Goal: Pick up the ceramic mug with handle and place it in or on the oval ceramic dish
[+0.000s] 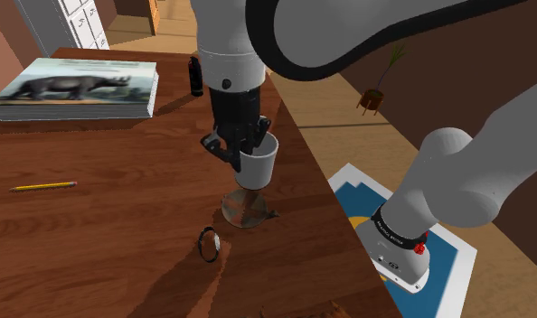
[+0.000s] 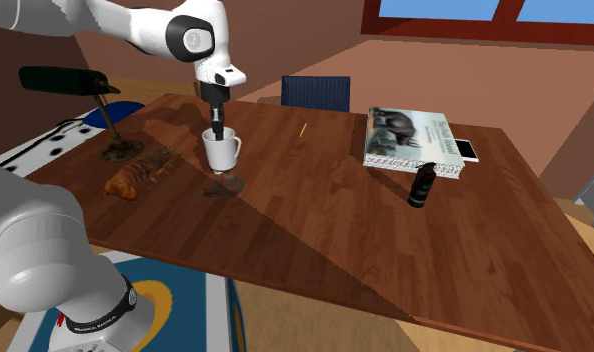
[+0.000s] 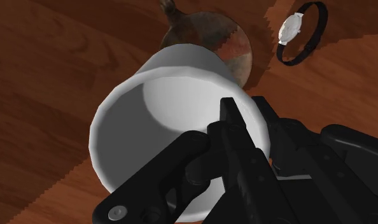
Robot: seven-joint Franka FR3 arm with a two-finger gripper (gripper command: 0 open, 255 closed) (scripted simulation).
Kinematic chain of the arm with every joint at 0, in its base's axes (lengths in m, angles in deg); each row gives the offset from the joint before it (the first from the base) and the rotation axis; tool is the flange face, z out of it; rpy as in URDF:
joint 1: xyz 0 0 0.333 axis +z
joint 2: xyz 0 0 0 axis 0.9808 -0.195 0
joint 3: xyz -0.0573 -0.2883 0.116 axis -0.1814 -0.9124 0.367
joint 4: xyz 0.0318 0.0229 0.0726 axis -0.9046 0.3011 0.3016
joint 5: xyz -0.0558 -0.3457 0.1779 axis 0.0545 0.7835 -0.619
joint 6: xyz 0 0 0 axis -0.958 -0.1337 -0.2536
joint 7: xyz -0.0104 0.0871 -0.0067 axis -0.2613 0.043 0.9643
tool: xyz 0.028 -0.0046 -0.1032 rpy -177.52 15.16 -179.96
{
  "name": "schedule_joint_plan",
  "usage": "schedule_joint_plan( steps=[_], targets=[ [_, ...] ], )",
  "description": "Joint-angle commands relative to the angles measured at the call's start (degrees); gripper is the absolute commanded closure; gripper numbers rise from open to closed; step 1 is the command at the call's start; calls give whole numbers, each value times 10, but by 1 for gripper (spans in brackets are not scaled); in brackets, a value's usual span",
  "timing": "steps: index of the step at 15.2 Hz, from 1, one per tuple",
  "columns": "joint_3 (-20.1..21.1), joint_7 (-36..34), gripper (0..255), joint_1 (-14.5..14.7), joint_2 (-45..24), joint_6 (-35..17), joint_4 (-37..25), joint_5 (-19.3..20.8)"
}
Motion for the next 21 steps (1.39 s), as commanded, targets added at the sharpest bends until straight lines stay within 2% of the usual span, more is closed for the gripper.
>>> schedule_joint_plan(
  steps=[1, 11, 19, 20, 21],
  targets=[
    [2, -1, 255, 1, -4, -18, 14, 0],
    [12, -7, 255, 1, -36, -104, 69, 5],
    [12, -7, 255, 1, -36, -104, 69, 5],
    [12, -7, 0, 1, -36, -104, 69, 5],
    [12, -7, 0, 1, -36, -104, 69, 5]
  ],
)
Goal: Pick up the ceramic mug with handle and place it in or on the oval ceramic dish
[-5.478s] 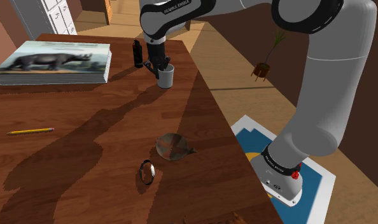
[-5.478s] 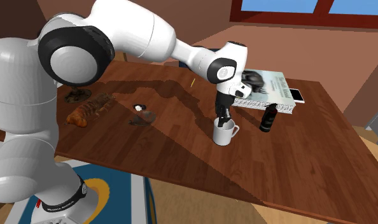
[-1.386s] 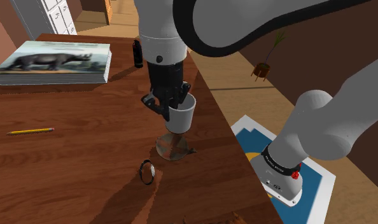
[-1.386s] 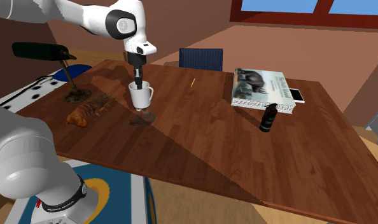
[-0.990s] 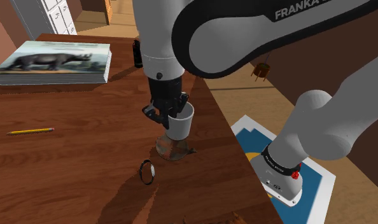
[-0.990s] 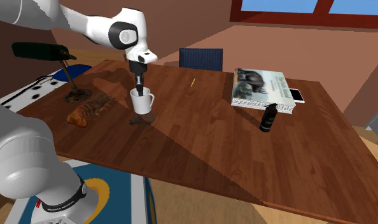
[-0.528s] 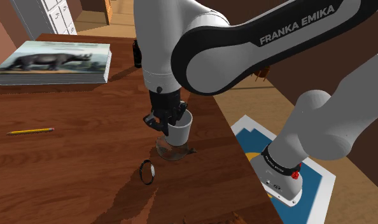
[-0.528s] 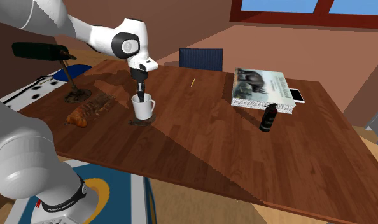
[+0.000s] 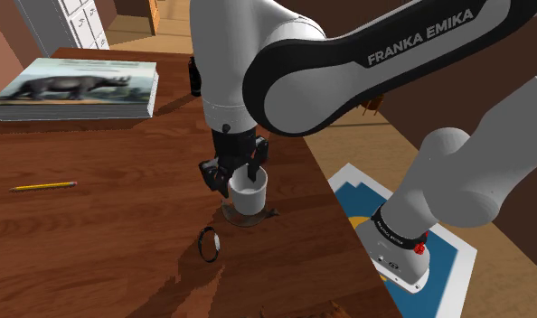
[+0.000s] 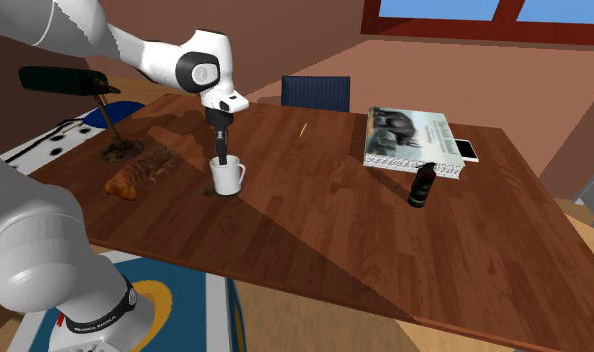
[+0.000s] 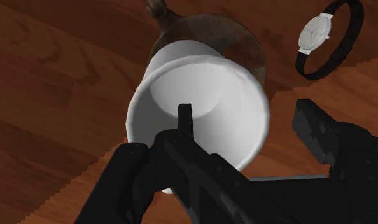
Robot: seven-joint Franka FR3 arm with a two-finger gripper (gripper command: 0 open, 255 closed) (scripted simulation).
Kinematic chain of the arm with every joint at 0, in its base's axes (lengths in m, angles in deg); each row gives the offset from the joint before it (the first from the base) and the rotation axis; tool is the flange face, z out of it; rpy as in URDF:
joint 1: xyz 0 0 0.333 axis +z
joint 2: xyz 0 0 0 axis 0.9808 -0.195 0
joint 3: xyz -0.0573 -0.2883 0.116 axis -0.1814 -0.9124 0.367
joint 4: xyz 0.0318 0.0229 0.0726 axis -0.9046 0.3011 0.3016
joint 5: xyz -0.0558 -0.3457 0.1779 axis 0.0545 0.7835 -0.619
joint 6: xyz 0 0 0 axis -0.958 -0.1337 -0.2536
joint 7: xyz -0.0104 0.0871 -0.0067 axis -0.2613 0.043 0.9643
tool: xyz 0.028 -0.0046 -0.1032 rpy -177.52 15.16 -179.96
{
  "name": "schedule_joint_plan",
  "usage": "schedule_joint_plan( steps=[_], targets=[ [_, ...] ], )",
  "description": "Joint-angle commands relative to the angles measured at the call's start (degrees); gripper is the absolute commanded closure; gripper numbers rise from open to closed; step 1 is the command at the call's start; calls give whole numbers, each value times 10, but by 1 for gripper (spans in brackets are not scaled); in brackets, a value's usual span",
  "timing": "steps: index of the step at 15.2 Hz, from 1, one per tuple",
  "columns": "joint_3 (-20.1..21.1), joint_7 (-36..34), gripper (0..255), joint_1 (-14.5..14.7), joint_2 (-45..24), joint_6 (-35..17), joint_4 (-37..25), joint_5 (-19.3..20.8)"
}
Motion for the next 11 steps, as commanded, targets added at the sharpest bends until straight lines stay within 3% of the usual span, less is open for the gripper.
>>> schedule_joint_plan(
  steps=[1, 4, 8, 11],
  targets=[
    [0, 0, 0, 0, 0, 0, 0, 0],
    [0, 0, 0, 0, 0, 0, 0, 0],
    [-8, 3, 0, -2, 20, 76, -57, -1],
    [-8, 3, 0, -2, 20, 76, -57, -1]
  ],
)
